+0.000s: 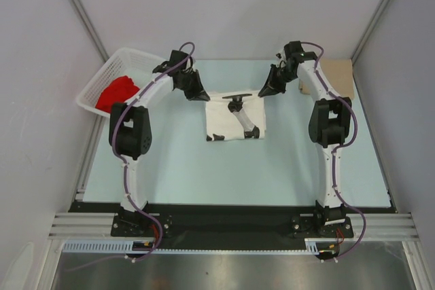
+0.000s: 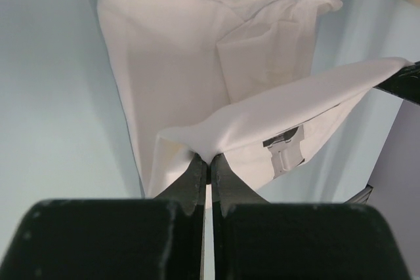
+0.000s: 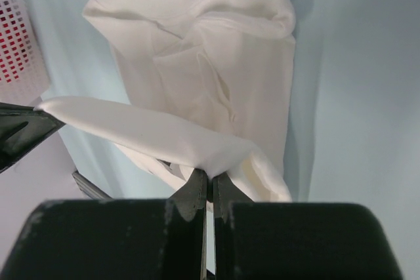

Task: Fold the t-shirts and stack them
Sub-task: Fold the tshirt

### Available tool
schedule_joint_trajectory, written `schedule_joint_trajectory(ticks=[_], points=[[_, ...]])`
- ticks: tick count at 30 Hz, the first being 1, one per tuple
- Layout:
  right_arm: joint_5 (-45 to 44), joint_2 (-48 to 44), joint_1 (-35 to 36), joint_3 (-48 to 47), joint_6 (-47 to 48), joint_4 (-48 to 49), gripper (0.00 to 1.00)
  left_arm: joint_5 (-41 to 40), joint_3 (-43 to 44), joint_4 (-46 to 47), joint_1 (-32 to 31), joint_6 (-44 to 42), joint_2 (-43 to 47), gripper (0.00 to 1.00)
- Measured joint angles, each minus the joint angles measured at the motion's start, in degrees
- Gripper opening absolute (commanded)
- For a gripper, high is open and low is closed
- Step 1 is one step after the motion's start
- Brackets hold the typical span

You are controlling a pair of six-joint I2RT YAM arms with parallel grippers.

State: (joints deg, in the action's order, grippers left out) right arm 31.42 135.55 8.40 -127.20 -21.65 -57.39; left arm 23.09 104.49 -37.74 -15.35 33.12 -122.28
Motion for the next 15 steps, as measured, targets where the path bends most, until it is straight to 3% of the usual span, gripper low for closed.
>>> schedule_joint_trajectory(ticks=[15], points=[[3.93,0.85,0.00,-3.56,-4.28,4.15,0.00,-0.07,2.01,0.46,1.81,1.07,-1.99,0.00]])
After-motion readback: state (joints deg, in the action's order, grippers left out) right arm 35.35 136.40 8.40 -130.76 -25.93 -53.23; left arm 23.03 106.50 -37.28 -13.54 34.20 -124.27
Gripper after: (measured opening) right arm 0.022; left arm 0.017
